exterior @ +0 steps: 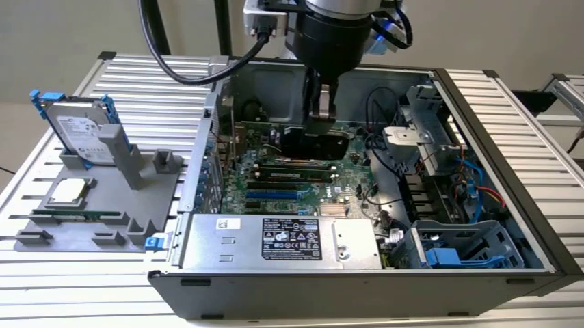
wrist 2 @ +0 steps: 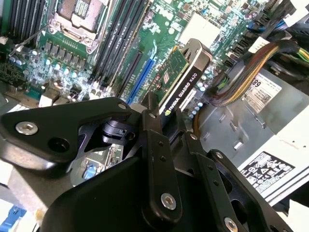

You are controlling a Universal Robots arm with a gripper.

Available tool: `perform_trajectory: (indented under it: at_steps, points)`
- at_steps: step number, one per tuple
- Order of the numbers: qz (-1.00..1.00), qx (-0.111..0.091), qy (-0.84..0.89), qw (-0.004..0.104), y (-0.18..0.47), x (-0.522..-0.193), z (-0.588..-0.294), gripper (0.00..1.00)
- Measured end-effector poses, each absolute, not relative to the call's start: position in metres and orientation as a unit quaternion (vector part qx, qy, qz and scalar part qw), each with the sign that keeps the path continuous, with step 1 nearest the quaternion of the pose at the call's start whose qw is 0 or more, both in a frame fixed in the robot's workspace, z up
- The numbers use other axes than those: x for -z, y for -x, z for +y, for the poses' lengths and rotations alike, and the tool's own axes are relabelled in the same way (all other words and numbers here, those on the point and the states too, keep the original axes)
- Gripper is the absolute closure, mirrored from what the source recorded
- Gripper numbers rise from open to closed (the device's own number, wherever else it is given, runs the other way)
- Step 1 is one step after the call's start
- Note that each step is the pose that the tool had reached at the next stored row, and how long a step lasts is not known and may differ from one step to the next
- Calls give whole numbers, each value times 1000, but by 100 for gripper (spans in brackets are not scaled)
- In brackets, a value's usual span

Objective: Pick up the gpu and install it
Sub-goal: 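Insert the gpu into the slot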

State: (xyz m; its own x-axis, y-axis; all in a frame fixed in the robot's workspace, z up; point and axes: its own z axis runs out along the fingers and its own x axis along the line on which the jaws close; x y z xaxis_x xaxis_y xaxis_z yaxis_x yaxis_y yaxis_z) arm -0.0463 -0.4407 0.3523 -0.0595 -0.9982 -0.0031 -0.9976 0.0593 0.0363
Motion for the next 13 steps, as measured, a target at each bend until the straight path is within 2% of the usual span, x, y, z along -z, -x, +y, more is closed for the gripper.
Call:
perform_trajectory:
  at_steps: [13]
  points:
    - [-728, 14, -686, 11, 50, -335, -441, 100]
